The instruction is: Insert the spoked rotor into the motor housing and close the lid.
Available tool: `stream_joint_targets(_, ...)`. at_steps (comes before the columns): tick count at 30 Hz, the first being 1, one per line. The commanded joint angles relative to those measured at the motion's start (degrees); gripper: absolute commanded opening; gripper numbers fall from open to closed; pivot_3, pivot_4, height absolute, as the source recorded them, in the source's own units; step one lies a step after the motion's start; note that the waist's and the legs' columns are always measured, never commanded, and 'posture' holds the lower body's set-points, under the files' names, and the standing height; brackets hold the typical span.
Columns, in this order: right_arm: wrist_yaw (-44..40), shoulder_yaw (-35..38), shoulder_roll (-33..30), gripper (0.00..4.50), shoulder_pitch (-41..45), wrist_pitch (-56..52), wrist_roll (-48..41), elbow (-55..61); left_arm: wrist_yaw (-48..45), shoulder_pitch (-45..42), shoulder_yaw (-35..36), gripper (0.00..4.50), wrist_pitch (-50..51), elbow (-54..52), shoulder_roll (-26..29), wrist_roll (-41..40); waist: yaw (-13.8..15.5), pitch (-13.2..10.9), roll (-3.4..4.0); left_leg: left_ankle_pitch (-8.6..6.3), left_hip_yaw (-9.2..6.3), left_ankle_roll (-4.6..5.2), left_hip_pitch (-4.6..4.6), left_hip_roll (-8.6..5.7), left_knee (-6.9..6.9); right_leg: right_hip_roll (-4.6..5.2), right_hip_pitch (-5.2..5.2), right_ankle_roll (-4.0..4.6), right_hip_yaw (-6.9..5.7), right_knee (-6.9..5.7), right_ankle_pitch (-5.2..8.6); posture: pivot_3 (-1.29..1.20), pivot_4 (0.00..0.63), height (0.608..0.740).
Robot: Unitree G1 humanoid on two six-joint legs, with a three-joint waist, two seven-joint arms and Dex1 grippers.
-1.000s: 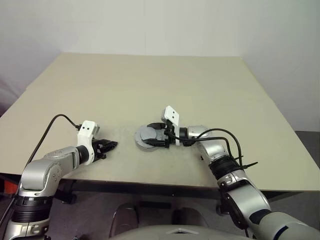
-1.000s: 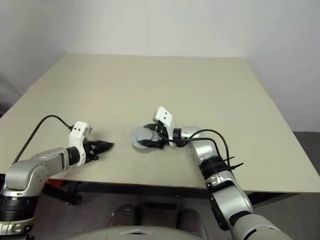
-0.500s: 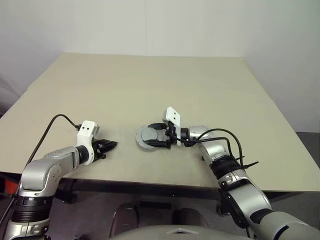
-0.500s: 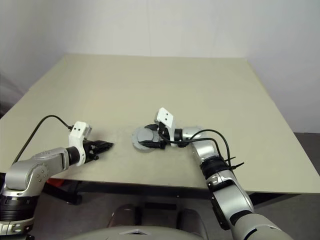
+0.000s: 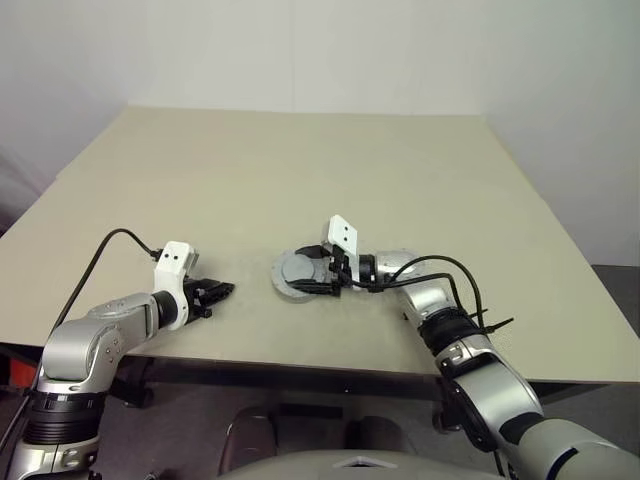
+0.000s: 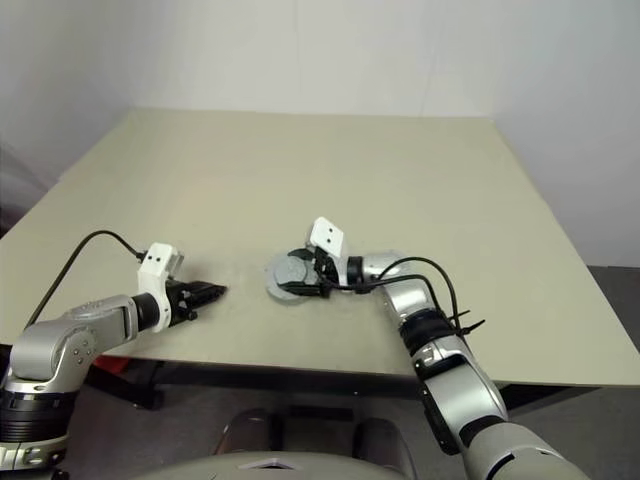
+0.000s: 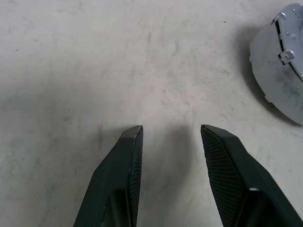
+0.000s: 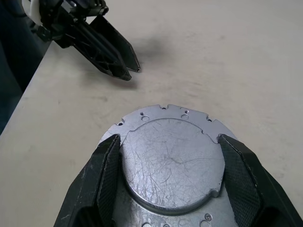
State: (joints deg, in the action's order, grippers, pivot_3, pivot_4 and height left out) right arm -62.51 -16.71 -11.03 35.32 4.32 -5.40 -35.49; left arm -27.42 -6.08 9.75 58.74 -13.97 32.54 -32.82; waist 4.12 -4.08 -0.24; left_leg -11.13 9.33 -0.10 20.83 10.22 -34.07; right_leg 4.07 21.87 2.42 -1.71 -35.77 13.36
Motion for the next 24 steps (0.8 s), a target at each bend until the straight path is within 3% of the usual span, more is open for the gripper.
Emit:
stream_joint_targets(1, 0.57, -0.62, -1.74, 3.15, -0.4, -0.7, 2.6, -2.26, 0.14, -0.13, 1.76, 2.05, -0.04, -1.5, 0.2, -0.56, 0.0, 0.0, 0.0, 0.0, 0.0, 0.0, -0.05, 0.0, 0.0, 0.0, -0.04, 0.0, 0.0, 0.0, 0.0, 0.0, 0.0, 0.74)
stream_joint_targets(9, -0.91, -1.63, -3.17, 3.15, -0.84, -1.54, 3.2, -1.94, 0.79, -1.11, 2.81, 2.05, 0.91, -2.22, -1.17, -2.09, 0.21, 0.01, 0.01, -0.03, -0.04, 0.05, -0.29, -0.08, 0.0, 0.03, -0.43, -0.06, 0.03, 0.12, 0.04, 0.0, 0.0, 0.74)
stream_joint_targets(16, -1.0, -2.12, -3.24, 3.15, -0.77, -1.99, 3.16, -1.92, 9.06, -13.95, 10.43, 2.05, 12.51, -3.21, -16.16, -17.75, 0.97, 0.02, 0.0, -0.06, -0.07, 0.1, -0.38, -0.3, -0.02, 0.16, -0.72, -0.02, 0.11, 0.2, 0.01, 0.0, 0.0, 0.74)
stream_joint_targets(19, -0.94, -2.33, -3.16, 3.15, -0.74, -2.08, 3.09, -1.82, 11.65, -15.5, 10.53, 2.05, 15.54, -2.73, -19.06, -19.89, 0.47, 0.09, 0.11, -0.08, -0.03, 0.14, -0.56, -0.33, -0.02, 0.2, -0.81, -0.07, 0.16, 0.24, 0.04, 0.0, 0.0, 0.74)
stream_joint_targets(22, -0.81, -2.52, -3.15, 3.15, -0.76, -2.09, 2.98, -1.75, 12.34, -15.53, 9.72, 1.46, 16.64, -1.65, -20.16, -21.02, 0.44, 0.1, 0.13, -0.11, -0.04, 0.19, -0.54, -0.31, 0.08, 0.19, -0.77, -0.19, 0.12, 0.24, 0.11, 0.0, 0.0, 0.74)
stream_joint_targets(24, -0.69, -2.55, -3.08, 3.15, -0.81, -2.09, 3.04, -1.63, 12.79, -15.49, 9.05, 0.81, 17.38, -0.87, -20.69, -21.3, 0.46, 0.1, 0.13, -0.12, -0.05, 0.2, -0.51, -0.31, 0.15, 0.19, -0.74, -0.22, 0.1, 0.27, 0.14, 0.0, 0.0, 0.74)
